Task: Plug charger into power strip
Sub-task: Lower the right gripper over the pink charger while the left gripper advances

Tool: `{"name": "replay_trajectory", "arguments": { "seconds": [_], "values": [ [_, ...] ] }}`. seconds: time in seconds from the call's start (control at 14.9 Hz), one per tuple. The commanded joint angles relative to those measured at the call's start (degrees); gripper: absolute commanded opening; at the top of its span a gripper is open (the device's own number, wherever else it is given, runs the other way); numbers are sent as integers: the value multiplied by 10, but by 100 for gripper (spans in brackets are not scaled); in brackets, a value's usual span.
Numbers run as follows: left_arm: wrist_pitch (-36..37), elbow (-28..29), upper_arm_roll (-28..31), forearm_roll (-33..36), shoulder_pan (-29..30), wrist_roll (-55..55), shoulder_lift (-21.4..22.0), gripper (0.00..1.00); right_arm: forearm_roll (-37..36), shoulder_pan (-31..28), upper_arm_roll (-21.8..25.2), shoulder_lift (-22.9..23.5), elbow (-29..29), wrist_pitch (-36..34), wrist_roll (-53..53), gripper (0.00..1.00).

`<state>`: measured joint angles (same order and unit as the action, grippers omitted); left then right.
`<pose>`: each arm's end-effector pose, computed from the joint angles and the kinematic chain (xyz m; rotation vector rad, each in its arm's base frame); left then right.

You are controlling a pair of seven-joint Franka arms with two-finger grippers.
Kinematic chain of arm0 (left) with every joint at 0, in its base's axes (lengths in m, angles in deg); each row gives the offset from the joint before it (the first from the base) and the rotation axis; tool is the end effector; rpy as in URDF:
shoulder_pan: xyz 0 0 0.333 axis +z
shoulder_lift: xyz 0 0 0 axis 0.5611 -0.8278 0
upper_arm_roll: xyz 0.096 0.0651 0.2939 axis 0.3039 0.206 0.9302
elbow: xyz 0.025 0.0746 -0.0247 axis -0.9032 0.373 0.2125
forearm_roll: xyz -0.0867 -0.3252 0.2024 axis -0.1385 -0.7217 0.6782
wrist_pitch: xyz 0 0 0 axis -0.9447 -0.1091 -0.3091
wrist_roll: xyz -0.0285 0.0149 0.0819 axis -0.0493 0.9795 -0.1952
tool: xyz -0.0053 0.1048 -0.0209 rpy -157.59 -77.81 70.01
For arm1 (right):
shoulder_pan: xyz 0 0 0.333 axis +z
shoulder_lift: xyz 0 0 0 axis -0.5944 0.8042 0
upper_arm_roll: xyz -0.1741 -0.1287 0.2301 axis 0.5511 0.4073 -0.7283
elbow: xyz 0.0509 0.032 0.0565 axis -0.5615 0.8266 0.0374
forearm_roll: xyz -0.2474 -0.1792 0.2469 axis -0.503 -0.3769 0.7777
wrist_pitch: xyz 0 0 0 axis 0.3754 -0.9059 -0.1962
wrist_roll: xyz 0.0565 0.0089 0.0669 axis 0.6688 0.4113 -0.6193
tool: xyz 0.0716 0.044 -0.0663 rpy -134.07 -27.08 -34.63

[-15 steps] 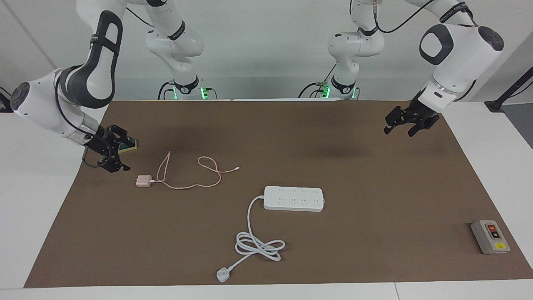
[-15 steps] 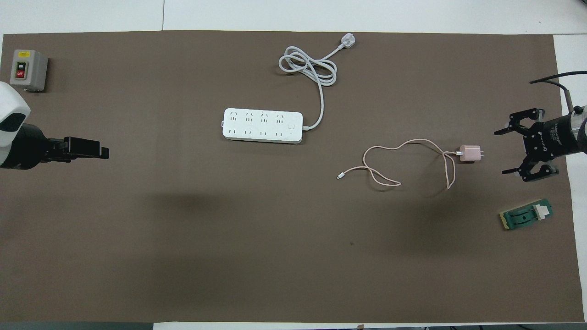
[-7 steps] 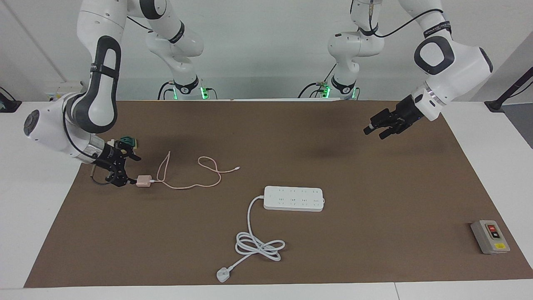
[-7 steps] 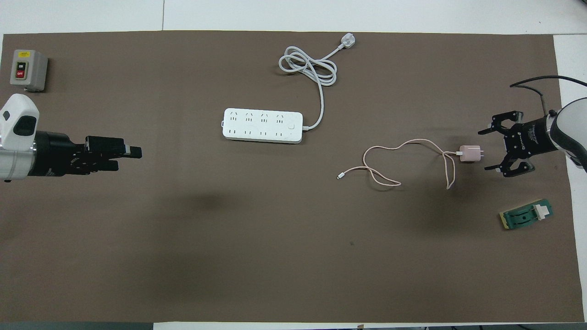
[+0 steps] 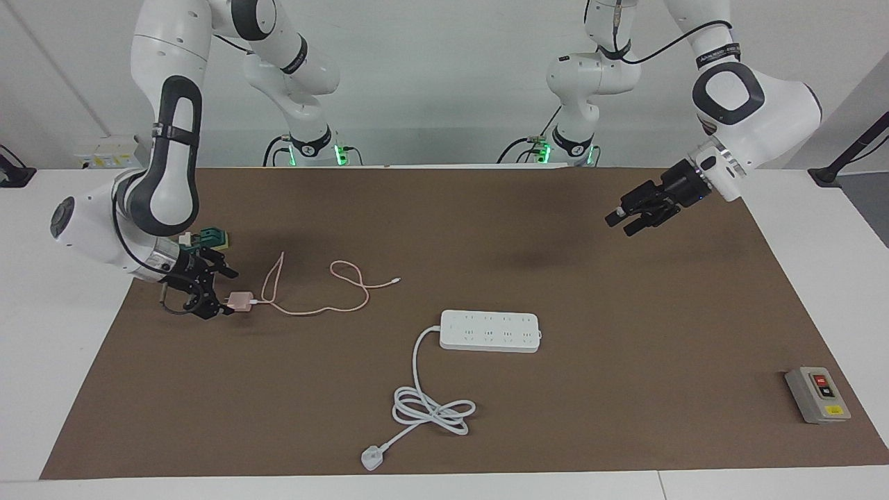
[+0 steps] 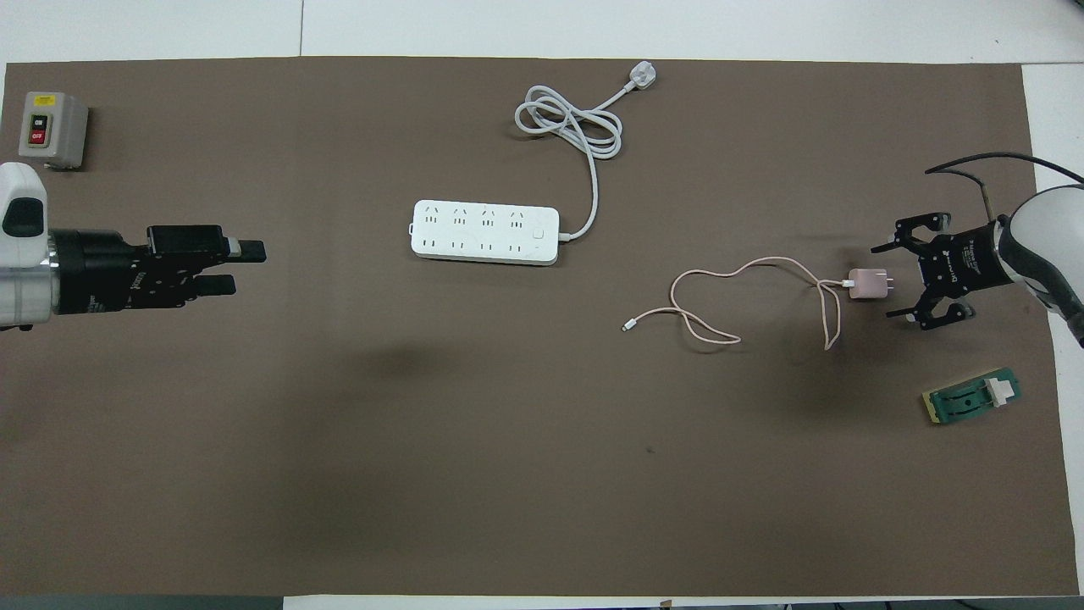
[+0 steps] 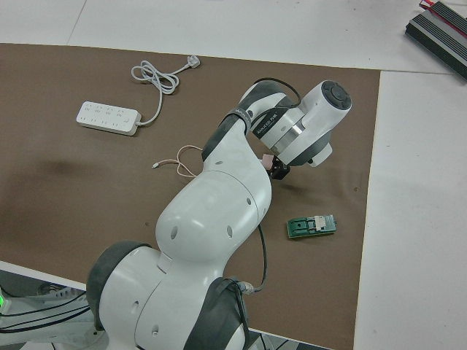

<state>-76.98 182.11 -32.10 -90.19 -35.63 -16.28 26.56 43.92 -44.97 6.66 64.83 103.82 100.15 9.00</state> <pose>0.5335 -0.0347 0.4903 2.3359 0.2882 0.0196 0.5813 -0.1548 0.2945 -2.1102 1.8568 0.5060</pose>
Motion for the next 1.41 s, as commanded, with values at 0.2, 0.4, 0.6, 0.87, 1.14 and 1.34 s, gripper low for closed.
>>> {"name": "replay_trajectory", "arguments": {
  "seconds": [0.2,0.4,0.6,0.87,1.14,1.34],
  "values": [
    [41,7,0,-66,4,21,7,100,48,-8,-3,1,21,18,-22,100],
    [40,7,1,-141,14,24,7,100,49,-8,-4,4,30,36,-33,100],
    [51,14,1,-199,10,99,-13,100,49,-8,-3,4,30,37,-38,100],
    [61,43,-2,-260,6,124,-29,100,49,-9,-3,4,33,37,-42,100],
    [87,59,-2,-321,-6,175,-51,100,49,-12,-3,4,35,37,-52,100],
    [106,73,-2,-356,-20,204,-66,100,49,-17,-3,3,37,38,-62,100]
  ]
}}
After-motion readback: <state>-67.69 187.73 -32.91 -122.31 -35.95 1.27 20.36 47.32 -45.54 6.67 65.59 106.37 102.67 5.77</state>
